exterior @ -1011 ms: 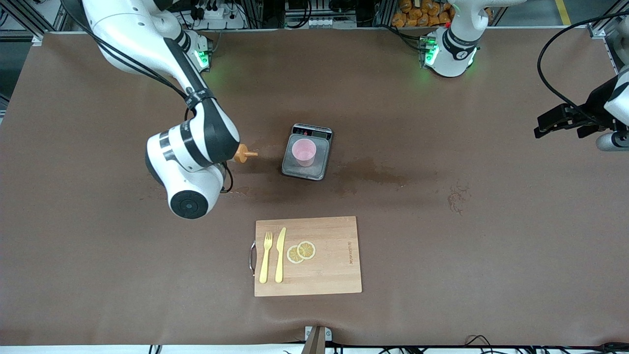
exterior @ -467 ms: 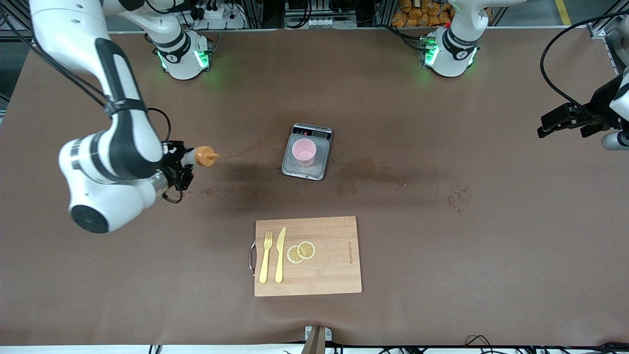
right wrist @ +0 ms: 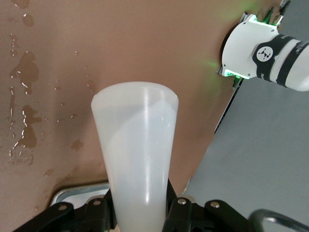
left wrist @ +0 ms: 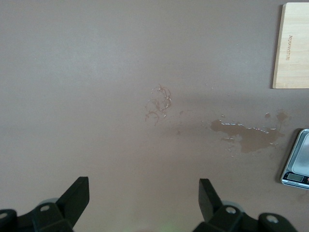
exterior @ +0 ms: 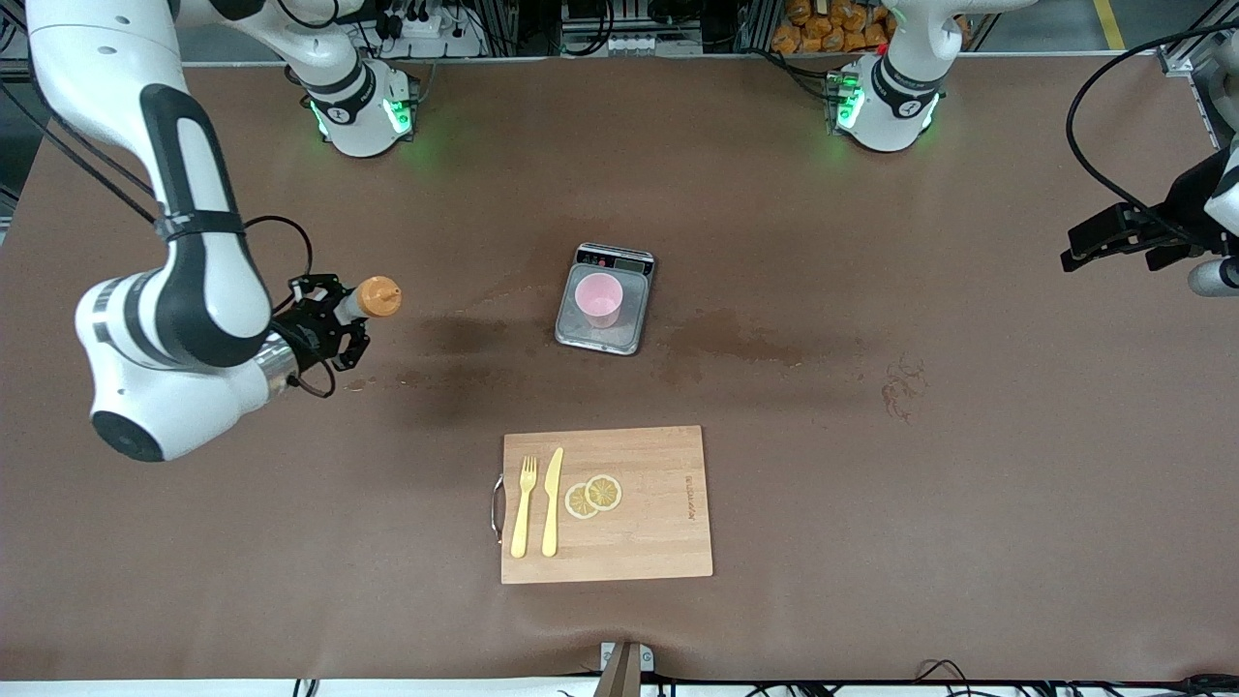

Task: Add sauce to pink cup with both arms
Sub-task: 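Carry the sauce bottle back away from the scale with the right gripper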

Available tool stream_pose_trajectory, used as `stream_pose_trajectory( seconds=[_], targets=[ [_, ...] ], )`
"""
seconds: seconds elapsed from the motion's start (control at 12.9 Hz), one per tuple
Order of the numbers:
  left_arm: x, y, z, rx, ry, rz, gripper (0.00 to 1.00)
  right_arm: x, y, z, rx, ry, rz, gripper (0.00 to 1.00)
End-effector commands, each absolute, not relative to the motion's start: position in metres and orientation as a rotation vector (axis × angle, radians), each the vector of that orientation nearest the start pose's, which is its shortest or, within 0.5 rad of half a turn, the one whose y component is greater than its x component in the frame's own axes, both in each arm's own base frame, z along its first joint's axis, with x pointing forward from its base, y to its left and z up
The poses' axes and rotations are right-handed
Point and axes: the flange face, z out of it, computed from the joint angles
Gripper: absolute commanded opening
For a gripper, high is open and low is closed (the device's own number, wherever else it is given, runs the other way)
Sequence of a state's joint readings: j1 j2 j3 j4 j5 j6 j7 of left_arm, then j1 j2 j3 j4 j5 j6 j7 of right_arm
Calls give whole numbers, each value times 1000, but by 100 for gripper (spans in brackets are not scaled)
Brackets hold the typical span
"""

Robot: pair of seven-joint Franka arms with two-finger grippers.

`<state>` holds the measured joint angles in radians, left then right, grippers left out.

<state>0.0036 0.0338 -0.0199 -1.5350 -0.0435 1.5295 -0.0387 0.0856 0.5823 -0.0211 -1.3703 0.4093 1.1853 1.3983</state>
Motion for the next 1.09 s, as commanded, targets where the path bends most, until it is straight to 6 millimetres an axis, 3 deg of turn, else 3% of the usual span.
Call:
stream_pose_trajectory(
  seconds=[0.0,0.16,0.31,0.39,0.54,0.78,1.01],
  targets=[
    [558,-11,626,-3190,-25,43,100,613,26,367,-2270,1686,1435,32],
    [558,-11,627,-3189,-25,43,100,610,-29,362,-2202,1528,1452,32],
    [557,-13,627,-3189,-24,46,100,606,-69,349,-2160,1446,1442,32],
    [557,-14,628,-3186,-22,46,100,602,-100,336,-2127,1394,1426,31],
    [557,-15,628,-3186,-20,46,100,595,-141,309,-2058,1276,1397,31],
    [555,-14,629,-3184,-24,48,100,590,-170,271,-1944,1237,1387,34],
    [555,-9,628,-3129,-25,55,100,572,-209,214,-1810,1146,1361,32]
  ],
)
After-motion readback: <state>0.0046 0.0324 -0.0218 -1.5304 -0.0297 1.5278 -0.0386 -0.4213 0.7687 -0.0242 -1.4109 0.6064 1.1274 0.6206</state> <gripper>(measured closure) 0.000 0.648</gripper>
